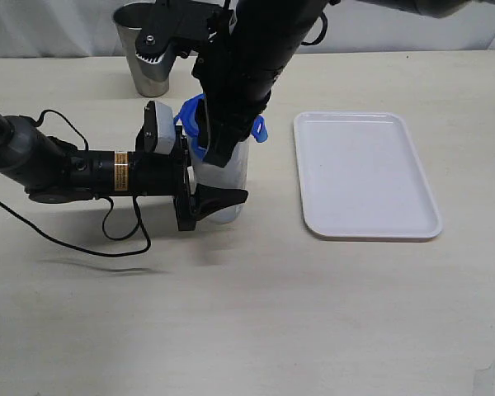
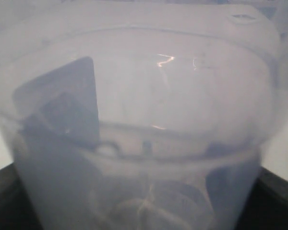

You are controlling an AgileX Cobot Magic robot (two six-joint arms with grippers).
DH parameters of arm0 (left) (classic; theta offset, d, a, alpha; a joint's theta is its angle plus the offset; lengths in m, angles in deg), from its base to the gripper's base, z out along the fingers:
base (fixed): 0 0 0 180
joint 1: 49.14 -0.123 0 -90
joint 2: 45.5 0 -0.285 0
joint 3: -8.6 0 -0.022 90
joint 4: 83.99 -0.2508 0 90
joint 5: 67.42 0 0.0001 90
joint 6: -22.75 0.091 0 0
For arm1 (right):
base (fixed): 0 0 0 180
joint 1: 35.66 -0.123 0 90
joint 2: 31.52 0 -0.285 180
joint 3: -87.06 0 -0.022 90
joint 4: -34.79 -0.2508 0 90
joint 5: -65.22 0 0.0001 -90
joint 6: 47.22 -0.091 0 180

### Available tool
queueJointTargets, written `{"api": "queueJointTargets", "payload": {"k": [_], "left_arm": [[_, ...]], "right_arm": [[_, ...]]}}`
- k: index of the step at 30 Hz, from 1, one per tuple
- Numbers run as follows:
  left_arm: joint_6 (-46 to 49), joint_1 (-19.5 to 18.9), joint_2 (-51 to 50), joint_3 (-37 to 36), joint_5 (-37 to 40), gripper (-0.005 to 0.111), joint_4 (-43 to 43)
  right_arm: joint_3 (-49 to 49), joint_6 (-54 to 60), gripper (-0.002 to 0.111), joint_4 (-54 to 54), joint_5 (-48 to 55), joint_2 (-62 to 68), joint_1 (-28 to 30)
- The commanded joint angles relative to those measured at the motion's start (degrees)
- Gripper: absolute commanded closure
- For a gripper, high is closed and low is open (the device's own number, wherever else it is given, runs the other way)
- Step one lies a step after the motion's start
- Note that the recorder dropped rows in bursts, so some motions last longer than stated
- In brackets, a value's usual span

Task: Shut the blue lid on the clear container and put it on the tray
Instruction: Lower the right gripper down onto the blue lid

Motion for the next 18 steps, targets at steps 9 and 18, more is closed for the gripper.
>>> {"api": "queueJointTargets", "payload": {"k": [9, 18], "left_arm": [[-1.91, 0.11, 0.01, 0.02, -0.43, 0.107, -0.1], [-1.91, 0.11, 0.01, 0.02, -0.43, 0.107, -0.1]], "right_arm": [[-7.67, -6.87, 0.069, 15.62, -2.37, 1.29, -5.74], [-12.81, -13.9, 0.069, 21.04, -5.71, 1.29, -5.74]]}}
